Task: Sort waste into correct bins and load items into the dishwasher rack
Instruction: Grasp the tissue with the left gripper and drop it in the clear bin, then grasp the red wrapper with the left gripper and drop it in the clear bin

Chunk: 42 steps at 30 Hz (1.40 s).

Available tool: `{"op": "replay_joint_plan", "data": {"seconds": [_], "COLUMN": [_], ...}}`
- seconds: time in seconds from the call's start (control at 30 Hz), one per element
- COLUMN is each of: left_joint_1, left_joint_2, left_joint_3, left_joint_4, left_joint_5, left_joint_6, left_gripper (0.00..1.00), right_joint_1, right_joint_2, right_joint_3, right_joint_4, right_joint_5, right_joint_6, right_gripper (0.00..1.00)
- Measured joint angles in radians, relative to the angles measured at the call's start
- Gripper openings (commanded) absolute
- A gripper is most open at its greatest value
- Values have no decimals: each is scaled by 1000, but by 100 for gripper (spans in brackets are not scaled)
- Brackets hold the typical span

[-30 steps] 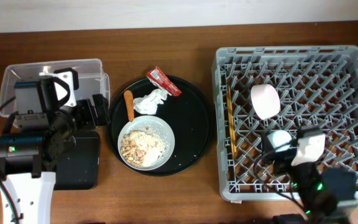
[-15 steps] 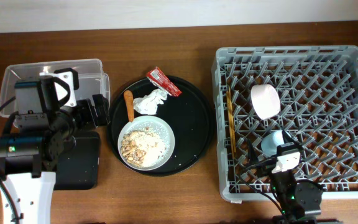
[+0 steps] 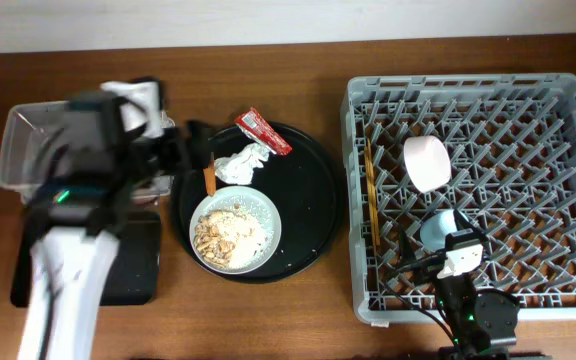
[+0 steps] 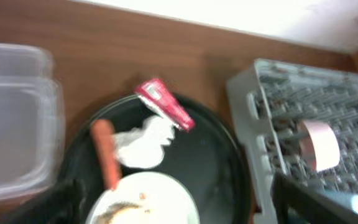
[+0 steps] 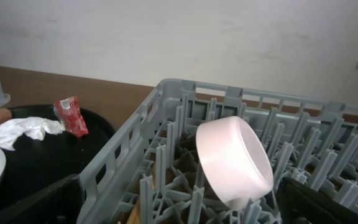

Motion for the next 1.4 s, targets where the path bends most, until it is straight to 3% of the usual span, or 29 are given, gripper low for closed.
{"op": "replay_joint_plan", "data": {"seconds": [0.07,0.13,0.23,0.3,0.47,0.67,0.8,1.0,1.17,1.23,1.3,1.33,1.4], "left_joint_1": [-122,-228,-263,-267,-267,-266,-266,-241,16,149,193,204,204], "left_joint_2": [168,371,507,608,687,687,683,512,457,457,457,457,457], "left_joint_3": [0,-5,-7,-7,-10,-10,47,254,259,259,259,259,259], "left_joint_4": [108,245,417,486,390,254,146,-48,-77,-8,27,42,40], "left_joint_5": [-66,-165,-229,-264,-339,-394,-393,-422,-483,-484,-468,-432,-356], "left_joint_6": [-4,-11,-11,-11,-14,-11,-14,-15,-38,-42,-40,-37,-13], "left_gripper": [77,77,76,67,59,1,1,1,1,33,52,67,67], "right_joint_1": [0,0,0,0,0,0,0,0,0,0,0,0,0], "right_joint_2": [-2,-2,-3,-3,-3,-3,-3,-3,-3,-3,-3,-3,-3], "right_joint_3": [0,0,0,-1,-1,-1,-1,-1,-1,-1,-1,-1,-1], "right_joint_4": [-1,0,0,0,0,0,0,0,0,0,0,0,0], "right_joint_5": [0,-1,0,0,0,0,0,0,0,0,-1,0,0], "right_joint_6": [0,0,0,1,0,0,0,0,0,1,0,0,0], "right_gripper": [98,98,98,98,98,98,98,98,98,98,98,98,98]}}
